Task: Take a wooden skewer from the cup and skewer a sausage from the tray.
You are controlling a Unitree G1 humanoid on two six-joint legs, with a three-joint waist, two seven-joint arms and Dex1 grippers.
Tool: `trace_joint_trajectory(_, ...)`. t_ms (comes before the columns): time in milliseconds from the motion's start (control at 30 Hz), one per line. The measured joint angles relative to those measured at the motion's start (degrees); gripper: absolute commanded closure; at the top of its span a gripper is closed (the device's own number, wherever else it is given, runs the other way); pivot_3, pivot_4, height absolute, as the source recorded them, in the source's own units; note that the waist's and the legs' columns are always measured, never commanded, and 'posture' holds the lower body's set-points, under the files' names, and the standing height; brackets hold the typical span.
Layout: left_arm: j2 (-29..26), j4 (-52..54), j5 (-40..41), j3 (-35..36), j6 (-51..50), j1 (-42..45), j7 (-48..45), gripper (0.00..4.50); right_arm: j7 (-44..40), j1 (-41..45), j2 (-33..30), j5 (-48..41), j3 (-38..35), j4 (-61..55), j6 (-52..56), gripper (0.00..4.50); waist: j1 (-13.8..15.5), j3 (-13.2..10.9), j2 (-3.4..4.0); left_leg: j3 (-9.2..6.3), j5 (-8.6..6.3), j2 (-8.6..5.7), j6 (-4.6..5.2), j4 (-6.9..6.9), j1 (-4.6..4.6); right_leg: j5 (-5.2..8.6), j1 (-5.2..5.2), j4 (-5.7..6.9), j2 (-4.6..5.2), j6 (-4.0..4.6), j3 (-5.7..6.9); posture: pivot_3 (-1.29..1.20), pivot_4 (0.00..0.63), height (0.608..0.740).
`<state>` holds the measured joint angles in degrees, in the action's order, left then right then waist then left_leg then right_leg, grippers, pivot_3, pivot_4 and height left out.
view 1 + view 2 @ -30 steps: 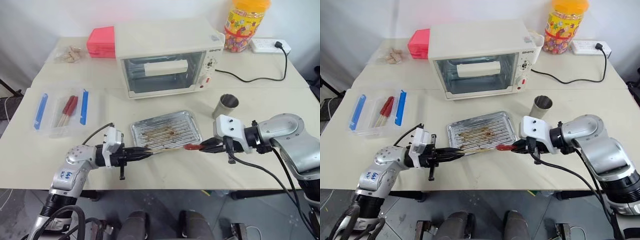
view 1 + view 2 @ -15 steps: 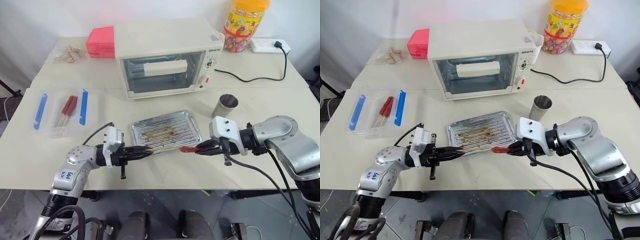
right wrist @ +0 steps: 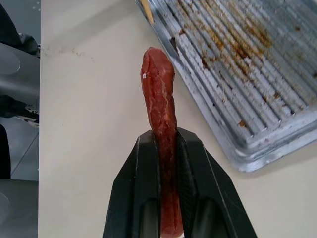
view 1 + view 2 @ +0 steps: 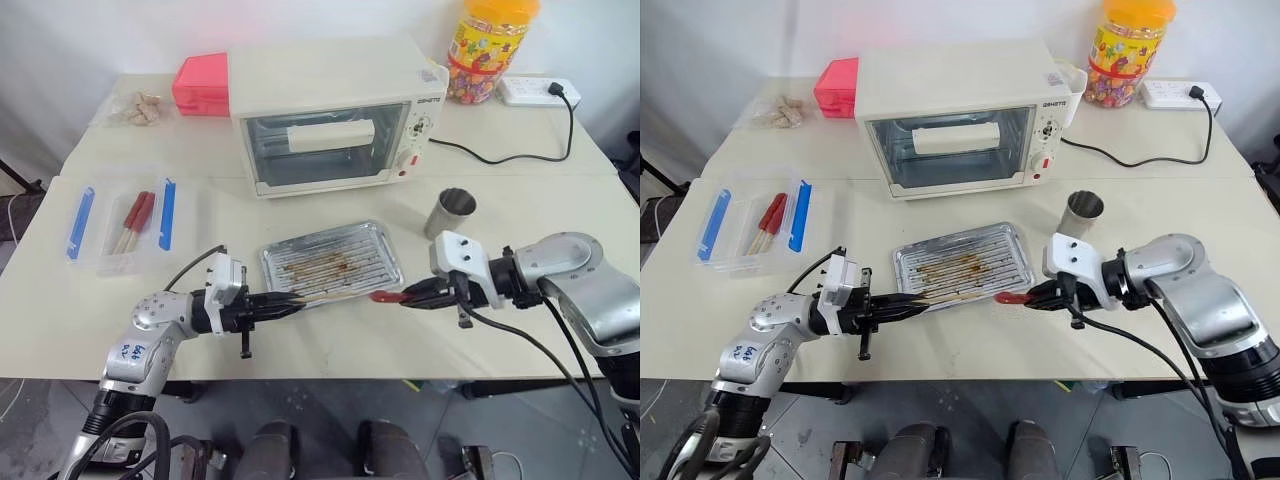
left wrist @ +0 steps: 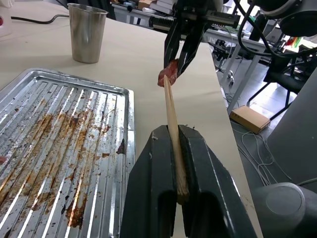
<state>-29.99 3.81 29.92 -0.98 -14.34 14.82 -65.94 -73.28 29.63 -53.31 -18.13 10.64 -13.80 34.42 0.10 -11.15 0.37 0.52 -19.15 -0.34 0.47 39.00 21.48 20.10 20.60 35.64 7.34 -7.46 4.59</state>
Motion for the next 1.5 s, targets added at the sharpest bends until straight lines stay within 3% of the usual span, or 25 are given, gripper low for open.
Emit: trace_joint_trajectory(1500, 1.2, 0.7, 0.4, 0.1, -1.2, -0.7, 0.1, 4.5, -3.1, -0.5, 2.1, -3.3, -2.1, 3.5, -6.4, 4.36, 0.0, 0.0, -0.01, -0.01, 0.0, 0.0, 0.01, 0.01, 0.0, 0.0, -0.01, 0.01, -0.01, 0.0, 0.01, 0.0, 0.15, 0.74)
